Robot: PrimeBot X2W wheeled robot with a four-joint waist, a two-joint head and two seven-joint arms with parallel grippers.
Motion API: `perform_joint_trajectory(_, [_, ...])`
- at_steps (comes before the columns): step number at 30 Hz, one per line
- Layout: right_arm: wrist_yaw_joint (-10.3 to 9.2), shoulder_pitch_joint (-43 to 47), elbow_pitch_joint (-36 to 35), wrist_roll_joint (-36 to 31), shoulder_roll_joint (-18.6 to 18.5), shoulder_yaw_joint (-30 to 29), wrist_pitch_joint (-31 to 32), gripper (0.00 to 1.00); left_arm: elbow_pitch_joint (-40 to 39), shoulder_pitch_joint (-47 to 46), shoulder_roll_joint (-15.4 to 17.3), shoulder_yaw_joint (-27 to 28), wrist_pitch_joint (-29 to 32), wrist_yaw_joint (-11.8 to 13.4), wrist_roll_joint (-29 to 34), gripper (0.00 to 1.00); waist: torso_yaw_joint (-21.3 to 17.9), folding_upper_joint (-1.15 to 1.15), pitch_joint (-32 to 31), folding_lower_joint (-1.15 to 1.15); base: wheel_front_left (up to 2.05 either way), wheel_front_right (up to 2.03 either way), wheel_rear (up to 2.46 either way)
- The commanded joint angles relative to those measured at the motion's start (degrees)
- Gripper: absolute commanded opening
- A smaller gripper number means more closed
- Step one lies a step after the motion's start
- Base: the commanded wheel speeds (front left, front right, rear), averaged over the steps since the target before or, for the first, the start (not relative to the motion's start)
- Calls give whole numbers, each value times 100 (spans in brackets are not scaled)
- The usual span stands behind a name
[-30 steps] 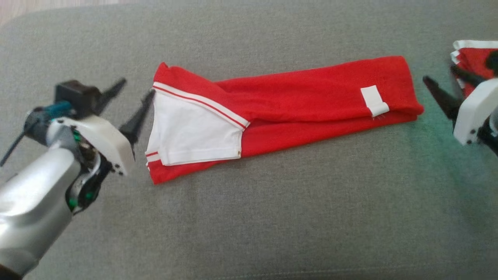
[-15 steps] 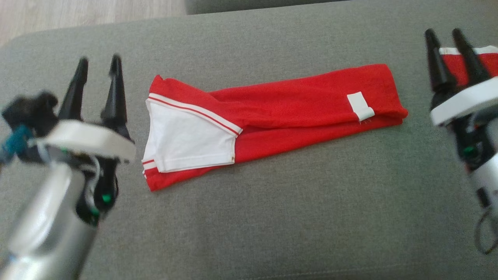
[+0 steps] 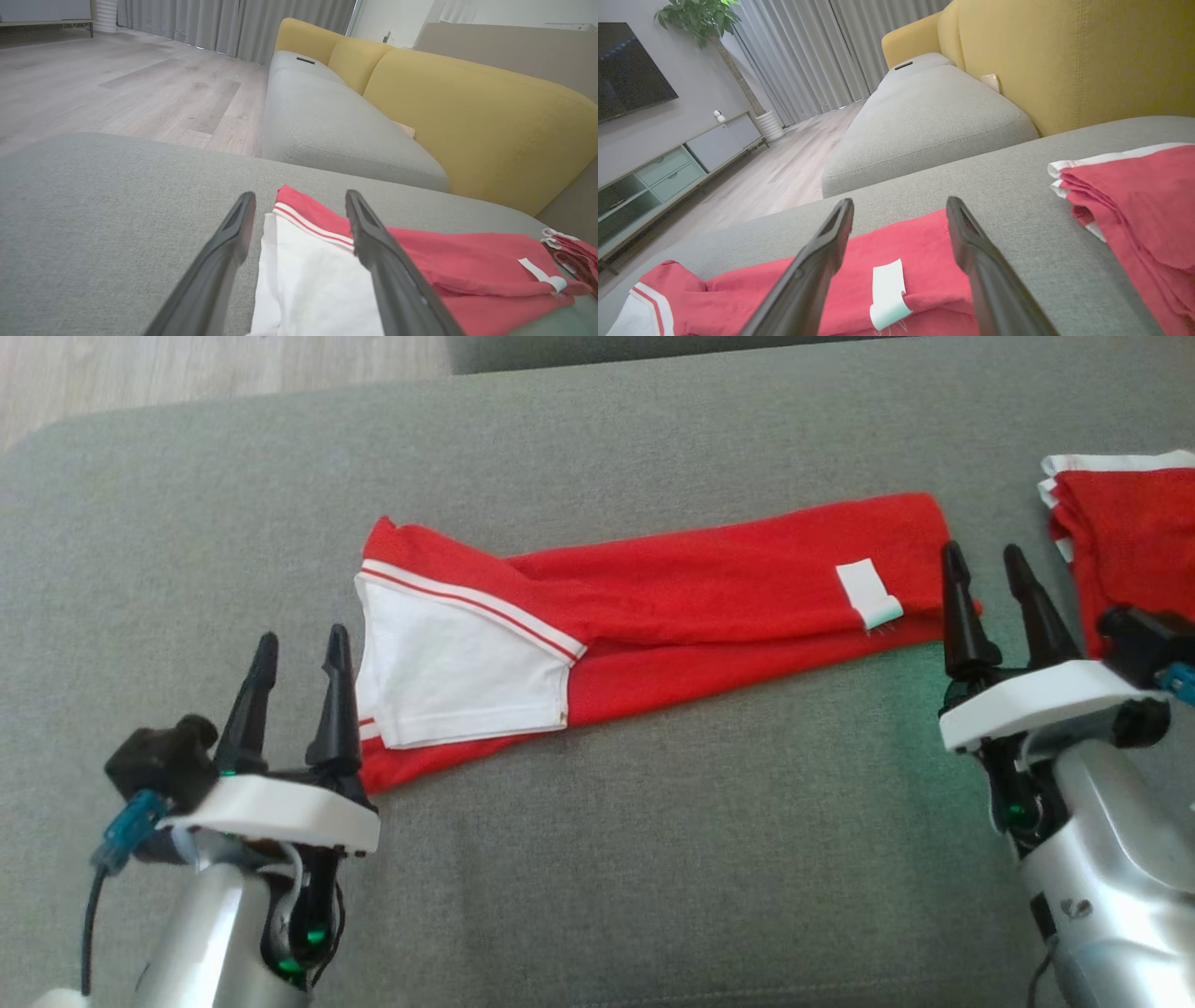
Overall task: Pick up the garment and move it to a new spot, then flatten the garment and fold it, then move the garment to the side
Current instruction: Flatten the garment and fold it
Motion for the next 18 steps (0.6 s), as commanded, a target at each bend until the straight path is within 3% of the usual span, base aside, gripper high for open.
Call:
perform_joint_trajectory(1, [-5, -95, -199, -244, 62, -130, 91, 100, -100, -270, 13, 296, -42, -131, 185, 100, 39, 0, 68, 0, 0, 0, 0])
perform_joint_trajectory(11, [-5, -466, 573, -1270, 546, -1442, 663, 100, 144, -474, -301, 543, -42, -536, 599, 100, 181, 0, 335, 0, 0, 0, 0])
perform_joint_trajectory(18, [-5, -726, 1324, -1692, 846, -2006, 947, 100, 244, -543, -445, 704, -42, -696, 779, 100, 229, 0, 432, 0, 0, 0, 0])
